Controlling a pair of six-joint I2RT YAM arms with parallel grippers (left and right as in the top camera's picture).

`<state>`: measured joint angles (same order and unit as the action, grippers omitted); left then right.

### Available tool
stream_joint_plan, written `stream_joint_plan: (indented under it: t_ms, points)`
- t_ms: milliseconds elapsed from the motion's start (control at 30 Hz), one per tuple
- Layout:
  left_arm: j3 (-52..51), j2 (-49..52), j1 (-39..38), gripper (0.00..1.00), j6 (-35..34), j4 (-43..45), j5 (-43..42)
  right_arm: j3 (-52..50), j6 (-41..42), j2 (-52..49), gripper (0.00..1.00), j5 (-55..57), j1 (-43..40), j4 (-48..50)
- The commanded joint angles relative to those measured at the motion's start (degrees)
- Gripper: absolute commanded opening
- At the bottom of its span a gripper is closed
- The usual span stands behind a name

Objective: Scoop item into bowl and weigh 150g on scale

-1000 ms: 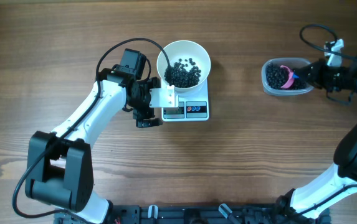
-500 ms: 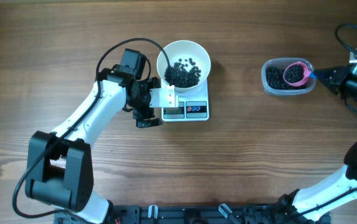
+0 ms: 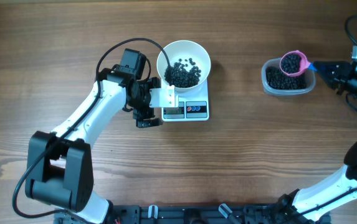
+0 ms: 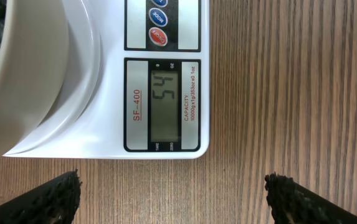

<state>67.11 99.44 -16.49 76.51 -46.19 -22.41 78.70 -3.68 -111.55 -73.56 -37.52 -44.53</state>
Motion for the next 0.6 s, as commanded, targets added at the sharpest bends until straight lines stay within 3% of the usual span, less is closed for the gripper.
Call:
stream_joint_plan:
  t_ms: [0,367,567]
  points:
    - [-0.52,0.59,0.15,1.00,1.07,-0.04,-1.14,-0.46,0.92,-0.76,0.04,-7.39,1.64,0.17]
    - [-0.52,0.59,0.15,1.00,1.07,-0.04,-1.14,-0.44,2.91,-0.76,0.04,-7.54,15.72,2.62]
    - [-0.52,0.59,0.15,1.00,1.07,-0.04,-1.14,-0.44,13.49,-0.76,0.04,-7.54,26.34,13.29]
